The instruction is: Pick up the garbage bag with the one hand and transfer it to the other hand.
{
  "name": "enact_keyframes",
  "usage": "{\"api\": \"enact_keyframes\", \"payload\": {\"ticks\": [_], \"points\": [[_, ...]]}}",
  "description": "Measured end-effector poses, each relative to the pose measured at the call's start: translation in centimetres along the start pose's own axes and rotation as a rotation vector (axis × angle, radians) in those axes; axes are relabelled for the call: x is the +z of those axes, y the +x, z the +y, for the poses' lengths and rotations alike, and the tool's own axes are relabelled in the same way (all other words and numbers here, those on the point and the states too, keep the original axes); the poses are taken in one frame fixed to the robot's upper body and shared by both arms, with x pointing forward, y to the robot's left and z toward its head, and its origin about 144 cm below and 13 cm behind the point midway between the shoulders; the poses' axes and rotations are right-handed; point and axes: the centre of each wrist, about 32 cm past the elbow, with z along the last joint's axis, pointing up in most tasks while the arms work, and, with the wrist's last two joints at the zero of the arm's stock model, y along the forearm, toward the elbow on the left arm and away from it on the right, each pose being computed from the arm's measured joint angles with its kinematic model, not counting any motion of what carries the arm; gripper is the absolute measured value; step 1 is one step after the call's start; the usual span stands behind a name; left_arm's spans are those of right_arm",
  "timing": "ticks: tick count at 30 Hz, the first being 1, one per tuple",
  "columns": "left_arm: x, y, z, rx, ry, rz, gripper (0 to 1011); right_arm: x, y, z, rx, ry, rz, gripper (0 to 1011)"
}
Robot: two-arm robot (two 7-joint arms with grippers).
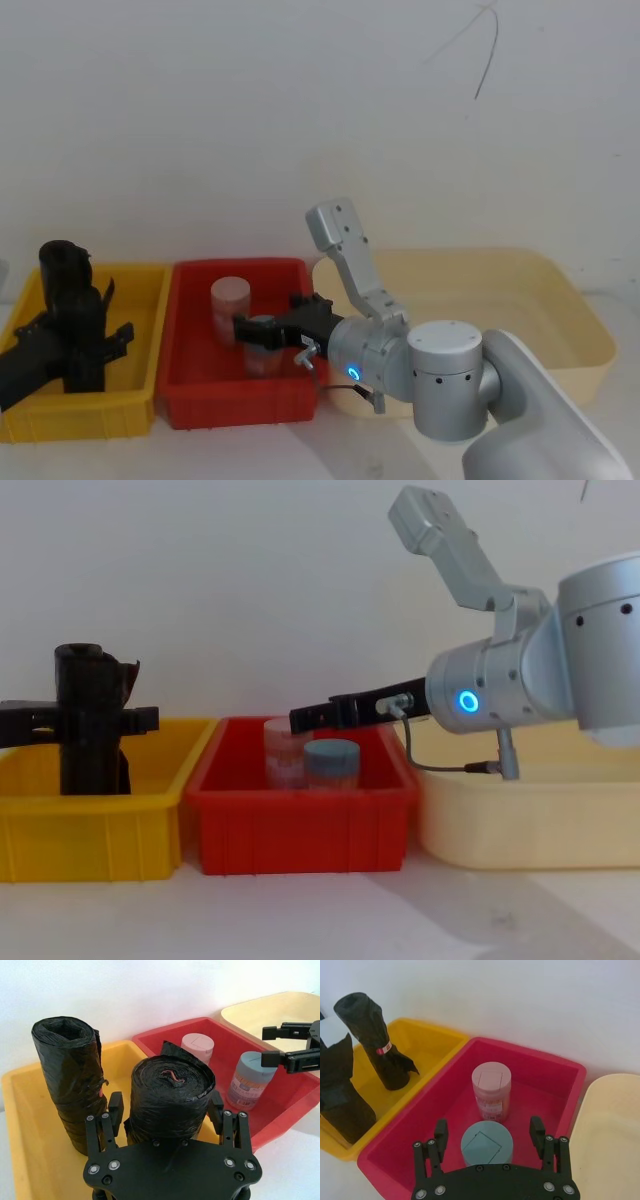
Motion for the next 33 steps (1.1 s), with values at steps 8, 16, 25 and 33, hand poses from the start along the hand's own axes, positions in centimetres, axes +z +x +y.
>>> {"api": "enact_keyframes", "payload": {"ticks": [8,16,25,33], "points": [[0.0,0.0,0.0,-0.001,0.0,0.0,1002,-0.6,0.1,-0.1,0.014,-0.021,-0.01,1001],[0.0,0.0,0.0,-0.001,0.0,0.001,1002,-0.9,0.0,-0.2,0.031,-0.032,-0.015,1001],[0.0,0.0,0.0,-0.001,0.0,0.001,1002,-1.4,-0.3,0.1,0.036,-0.019,-0.007,1002],[0.0,0.0,0.0,-0.001,0.0,0.001,1002,-1.9,-0.4,0.7,0.025,-0.003,-0.014,1001]]}}
